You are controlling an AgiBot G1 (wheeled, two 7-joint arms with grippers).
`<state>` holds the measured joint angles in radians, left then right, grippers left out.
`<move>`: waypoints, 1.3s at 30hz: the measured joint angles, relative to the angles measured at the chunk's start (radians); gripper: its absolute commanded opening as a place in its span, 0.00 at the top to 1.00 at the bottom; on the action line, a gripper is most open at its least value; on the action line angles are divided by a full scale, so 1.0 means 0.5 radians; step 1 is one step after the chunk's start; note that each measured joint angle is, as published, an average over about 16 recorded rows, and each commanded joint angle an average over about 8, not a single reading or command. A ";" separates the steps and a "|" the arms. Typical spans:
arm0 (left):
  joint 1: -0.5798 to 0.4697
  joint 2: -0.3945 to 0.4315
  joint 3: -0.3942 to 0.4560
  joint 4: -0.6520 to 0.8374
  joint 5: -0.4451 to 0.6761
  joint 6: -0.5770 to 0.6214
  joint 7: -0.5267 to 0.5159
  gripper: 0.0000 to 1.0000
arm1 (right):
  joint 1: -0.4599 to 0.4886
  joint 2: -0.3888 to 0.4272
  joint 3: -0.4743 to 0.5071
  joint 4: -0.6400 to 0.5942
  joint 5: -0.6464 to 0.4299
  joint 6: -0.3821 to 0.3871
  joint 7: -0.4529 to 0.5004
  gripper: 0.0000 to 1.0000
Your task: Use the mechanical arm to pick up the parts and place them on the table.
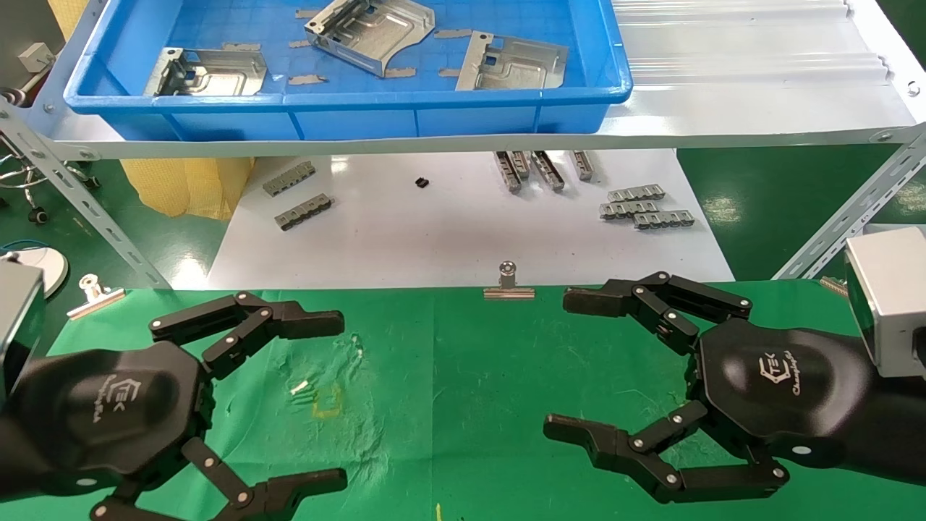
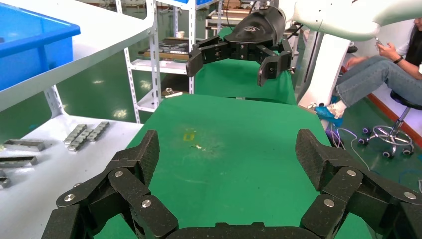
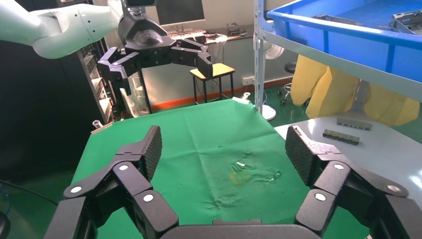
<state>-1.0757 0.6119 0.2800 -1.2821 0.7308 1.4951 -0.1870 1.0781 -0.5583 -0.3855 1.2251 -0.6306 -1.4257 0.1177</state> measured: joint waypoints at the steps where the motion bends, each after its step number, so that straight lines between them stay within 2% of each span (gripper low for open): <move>1: 0.000 0.000 0.000 0.000 0.000 0.000 0.000 0.00 | 0.000 0.000 0.000 0.000 0.000 0.000 0.000 1.00; 25: -0.056 0.022 0.009 0.017 0.039 -0.017 0.007 0.00 | 0.000 0.000 0.000 0.000 0.000 0.000 0.000 1.00; 31: -0.300 0.104 0.052 0.158 0.187 -0.045 0.029 0.00 | 0.000 0.000 0.000 0.000 0.000 0.000 0.000 1.00; 35: -0.582 0.220 0.112 0.383 0.362 -0.083 0.064 0.00 | 0.000 0.000 0.000 0.000 0.000 0.000 0.000 1.00; 39: -0.923 0.389 0.187 0.731 0.582 -0.201 0.121 0.00 | 0.000 0.000 0.000 0.000 0.000 0.000 0.000 1.00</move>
<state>-1.5372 0.8064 0.3734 -0.9168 1.0219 1.3944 -0.1265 1.0782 -0.5583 -0.3855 1.2251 -0.6306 -1.4257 0.1177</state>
